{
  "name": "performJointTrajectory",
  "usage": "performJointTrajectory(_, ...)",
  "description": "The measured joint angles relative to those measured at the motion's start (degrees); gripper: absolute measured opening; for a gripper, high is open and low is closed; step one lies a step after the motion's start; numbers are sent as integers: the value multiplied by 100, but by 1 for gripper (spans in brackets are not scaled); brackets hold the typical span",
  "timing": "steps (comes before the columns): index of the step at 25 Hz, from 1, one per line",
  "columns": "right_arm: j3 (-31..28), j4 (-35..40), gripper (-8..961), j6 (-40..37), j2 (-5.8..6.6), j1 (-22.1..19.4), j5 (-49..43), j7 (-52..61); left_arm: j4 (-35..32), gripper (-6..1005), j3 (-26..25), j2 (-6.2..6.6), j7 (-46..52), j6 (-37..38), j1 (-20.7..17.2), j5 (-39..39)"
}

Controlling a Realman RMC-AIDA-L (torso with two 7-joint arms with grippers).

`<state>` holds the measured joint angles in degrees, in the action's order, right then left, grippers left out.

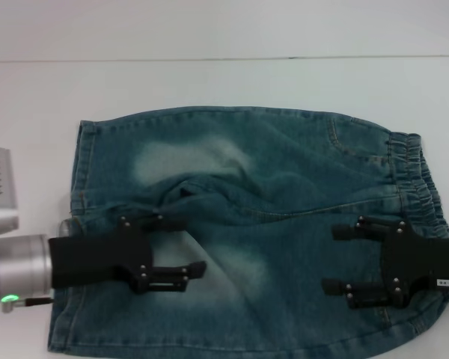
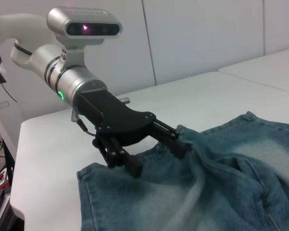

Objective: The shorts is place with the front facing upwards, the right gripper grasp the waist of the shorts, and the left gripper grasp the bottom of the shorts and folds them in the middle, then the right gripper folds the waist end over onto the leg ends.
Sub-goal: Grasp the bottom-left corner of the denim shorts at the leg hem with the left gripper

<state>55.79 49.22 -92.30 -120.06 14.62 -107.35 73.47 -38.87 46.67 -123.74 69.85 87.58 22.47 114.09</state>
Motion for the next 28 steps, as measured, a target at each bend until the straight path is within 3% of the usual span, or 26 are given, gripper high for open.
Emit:
performJointTrajectory(8, -8, 0, 915, -18, 0, -13, 4, 4, -1110, 905, -134, 0, 484, 337, -865, 18)
performJointTrajectory(12, -8, 0, 916, -16, 0, -10, 4, 6, -1712, 905, -466, 44, 693, 932, -1228, 115)
performJointTrajectory(18, -8, 49, 916, -18, 1, 12, 4, 9, -2375, 904, -1049, 48, 1452, 1396, -1382, 756)
performJointTrajectory(28, -16, 53, 916, 2, 9, 16, 6, -2, -2908, 904, -1064, 18, 2655, 1652, -1180, 2294)
